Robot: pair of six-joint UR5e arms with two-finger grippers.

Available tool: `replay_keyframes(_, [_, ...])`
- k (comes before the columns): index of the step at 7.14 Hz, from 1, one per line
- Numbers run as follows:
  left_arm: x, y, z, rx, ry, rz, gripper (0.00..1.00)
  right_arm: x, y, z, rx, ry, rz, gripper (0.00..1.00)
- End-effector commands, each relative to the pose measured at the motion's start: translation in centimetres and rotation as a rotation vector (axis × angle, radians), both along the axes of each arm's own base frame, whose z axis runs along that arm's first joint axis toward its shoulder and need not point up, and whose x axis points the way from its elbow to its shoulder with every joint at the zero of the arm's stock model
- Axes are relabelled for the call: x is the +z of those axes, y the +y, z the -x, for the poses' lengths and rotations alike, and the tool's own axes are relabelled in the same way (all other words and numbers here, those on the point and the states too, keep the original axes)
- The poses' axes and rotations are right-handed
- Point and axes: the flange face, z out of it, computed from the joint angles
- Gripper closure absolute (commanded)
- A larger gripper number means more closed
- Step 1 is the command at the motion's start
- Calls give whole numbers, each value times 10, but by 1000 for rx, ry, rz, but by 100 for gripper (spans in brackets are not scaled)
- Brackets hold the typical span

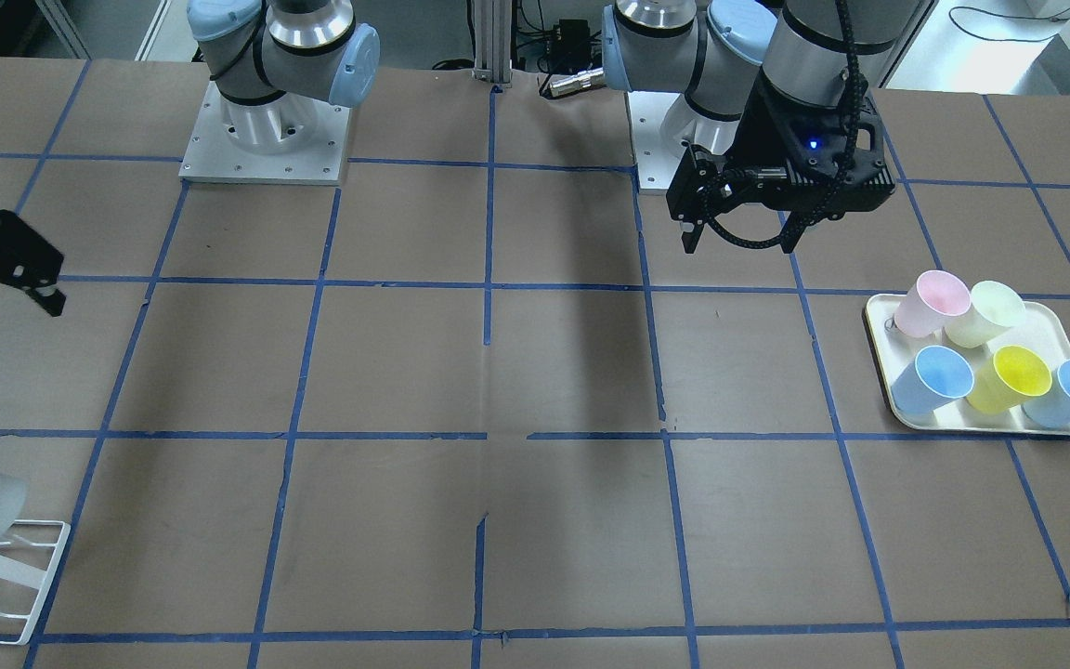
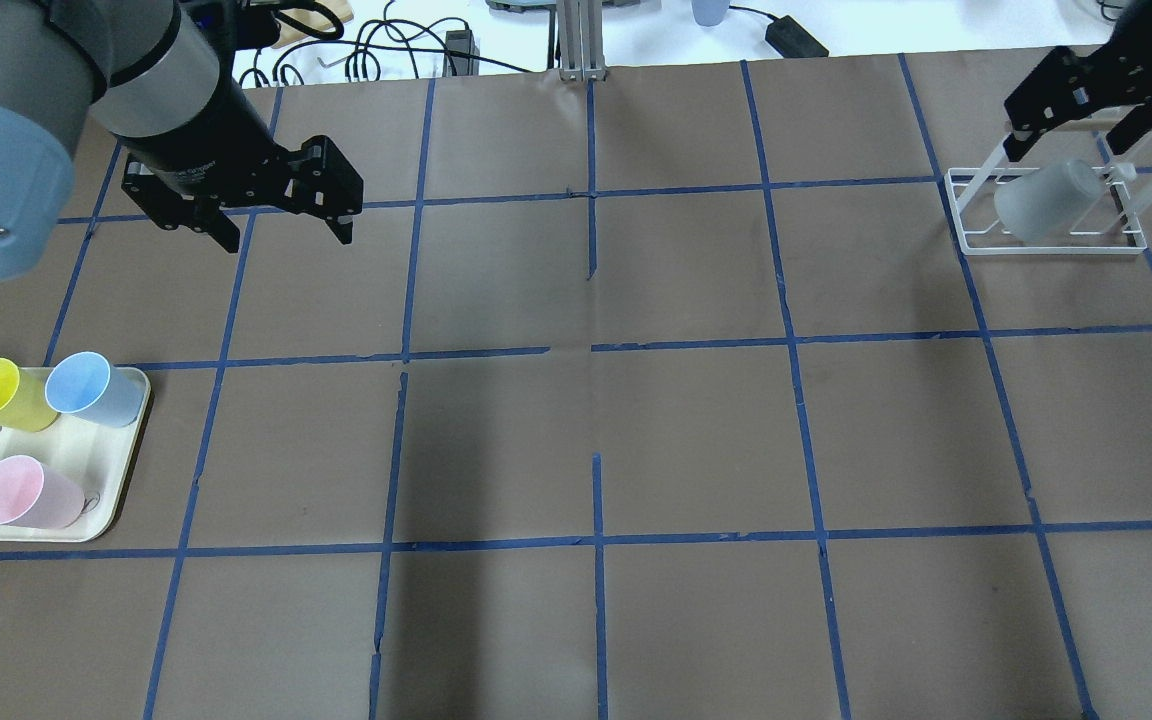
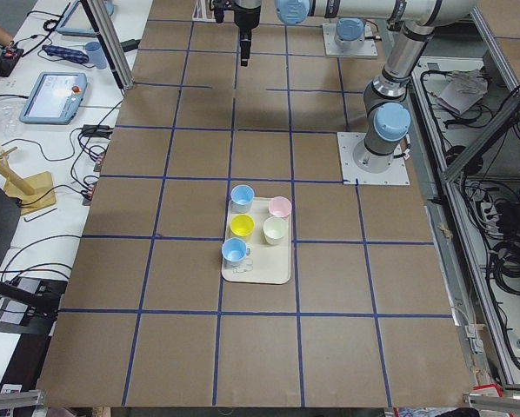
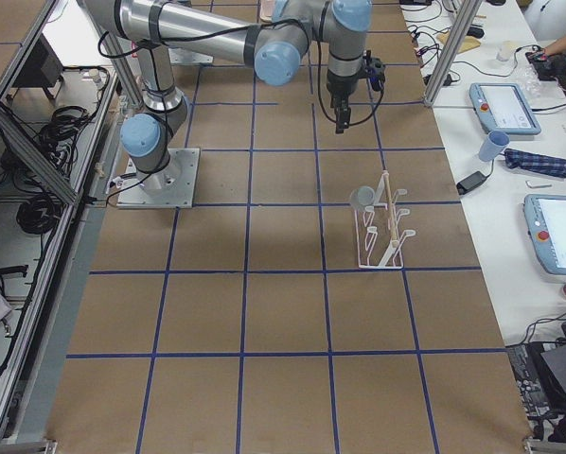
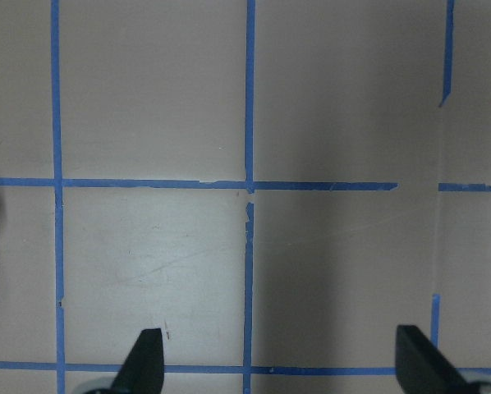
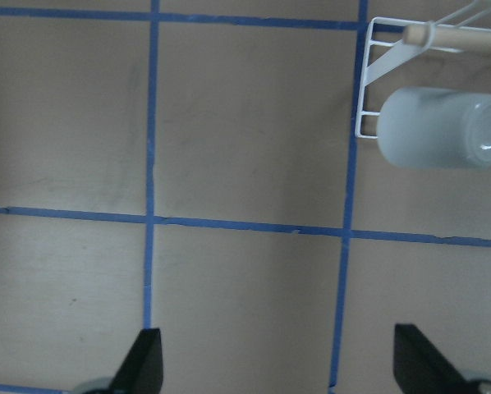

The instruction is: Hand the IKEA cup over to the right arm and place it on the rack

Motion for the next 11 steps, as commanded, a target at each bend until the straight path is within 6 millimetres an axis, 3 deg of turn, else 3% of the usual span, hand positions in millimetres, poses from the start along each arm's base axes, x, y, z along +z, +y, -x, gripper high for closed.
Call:
replay_keyframes(1, [-1, 1, -1, -1, 5, -1, 0, 4, 36, -90, 20, -10, -34, 0])
replay_keyframes(3, [-1, 1, -1, -2, 5, -1, 0, 13, 89, -121, -107, -12, -75, 0])
replay_keyframes(7, [-2, 2, -1, -80, -2, -2, 0, -12, 163, -129, -137, 2, -116, 0])
replay_keyframes(9, [-2, 3, -1, -69, -4, -4, 0, 2, 162, -126, -134, 30, -93, 0])
replay_keyframes(11, [-1, 3, -1, -68, -2, -1, 0, 11, 146, -127, -134, 28, -84, 0])
